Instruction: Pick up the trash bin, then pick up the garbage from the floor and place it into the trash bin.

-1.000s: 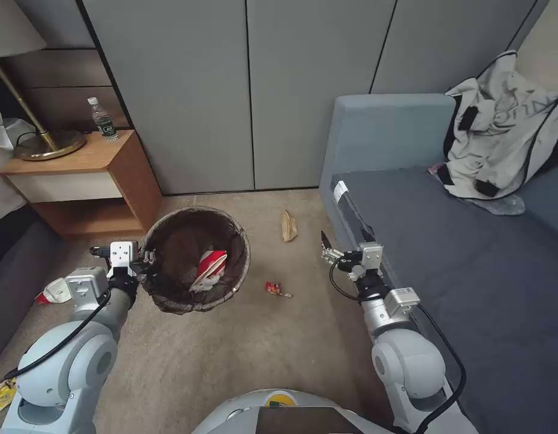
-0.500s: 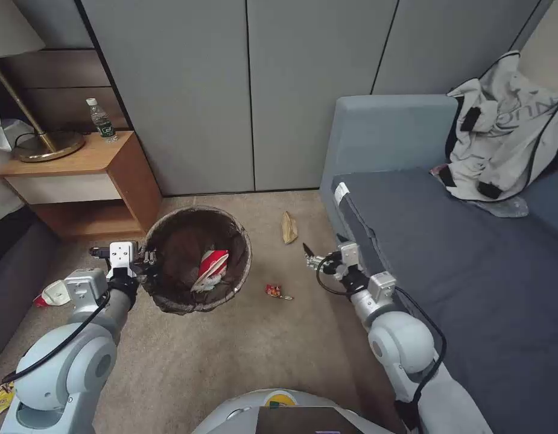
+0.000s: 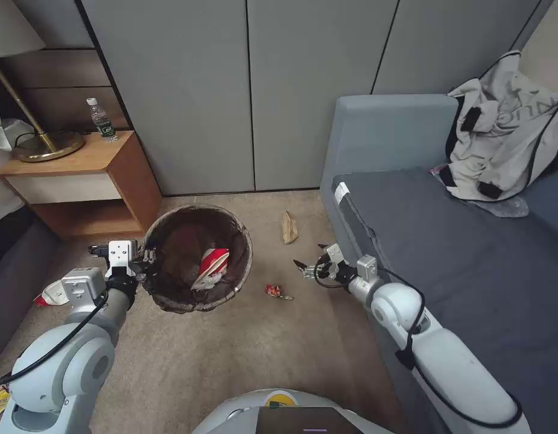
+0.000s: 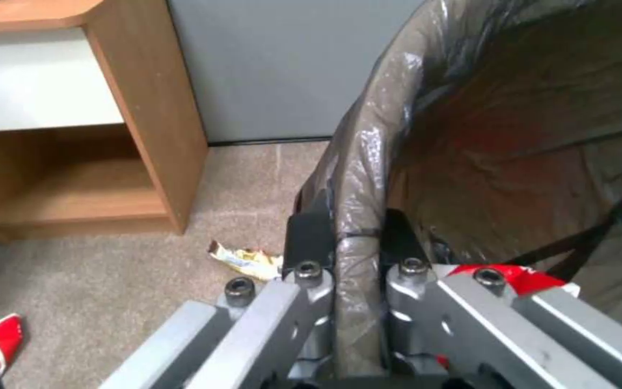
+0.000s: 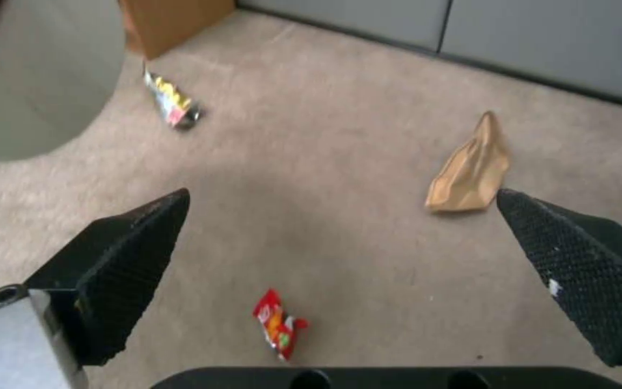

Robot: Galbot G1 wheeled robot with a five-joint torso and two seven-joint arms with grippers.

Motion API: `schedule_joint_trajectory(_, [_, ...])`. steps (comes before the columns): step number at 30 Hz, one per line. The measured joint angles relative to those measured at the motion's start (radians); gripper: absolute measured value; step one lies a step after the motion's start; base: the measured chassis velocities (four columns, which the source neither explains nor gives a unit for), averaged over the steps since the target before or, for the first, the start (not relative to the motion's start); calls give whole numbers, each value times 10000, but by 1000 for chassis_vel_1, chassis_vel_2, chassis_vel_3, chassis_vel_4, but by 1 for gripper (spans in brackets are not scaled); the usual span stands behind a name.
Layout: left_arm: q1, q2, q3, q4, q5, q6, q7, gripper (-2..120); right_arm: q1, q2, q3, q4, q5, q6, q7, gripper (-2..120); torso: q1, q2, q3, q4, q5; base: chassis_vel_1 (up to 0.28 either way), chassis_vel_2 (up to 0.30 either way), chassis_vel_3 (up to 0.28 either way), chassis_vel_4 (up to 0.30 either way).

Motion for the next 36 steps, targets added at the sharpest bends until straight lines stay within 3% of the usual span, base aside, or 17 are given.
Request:
schedule_joint_trajectory(18, [2,-30,89,-61,70,0,-4,2,892,624,-1326,-2234,-276,-105,152,100,0,0,0,-1,-2,0,0,0,0])
schedule_joint_trajectory(36, [76,-42,58,-227,30,0,-12,2,1886,2437,-2517,-4576,-884,-167,450,100,0,0,0,0,-3,0,0,0,0])
